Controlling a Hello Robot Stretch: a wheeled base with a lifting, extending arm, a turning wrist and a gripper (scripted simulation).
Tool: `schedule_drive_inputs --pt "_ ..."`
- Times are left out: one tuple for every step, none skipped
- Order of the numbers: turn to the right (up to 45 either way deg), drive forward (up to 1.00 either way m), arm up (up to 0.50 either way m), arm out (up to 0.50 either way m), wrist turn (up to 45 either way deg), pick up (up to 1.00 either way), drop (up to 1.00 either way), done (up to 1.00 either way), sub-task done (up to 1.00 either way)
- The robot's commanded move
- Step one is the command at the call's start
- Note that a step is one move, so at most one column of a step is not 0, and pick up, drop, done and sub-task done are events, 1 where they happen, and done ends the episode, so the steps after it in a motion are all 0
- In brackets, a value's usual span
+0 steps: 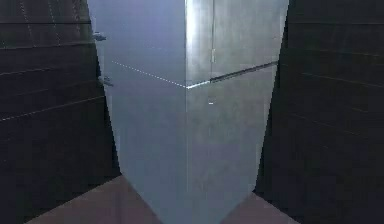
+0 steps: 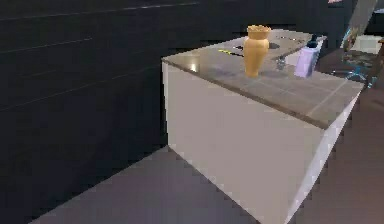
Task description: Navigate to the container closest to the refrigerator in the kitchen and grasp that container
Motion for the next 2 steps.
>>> schedule_drive_inputs --pt "45.0 0.0 0.0 0.0 0.0 0.0 0.0 0.0 0.0" --pt "45.0 0.0 0.0 0.0 0.0 0.0 0.0 0.0 0.0"
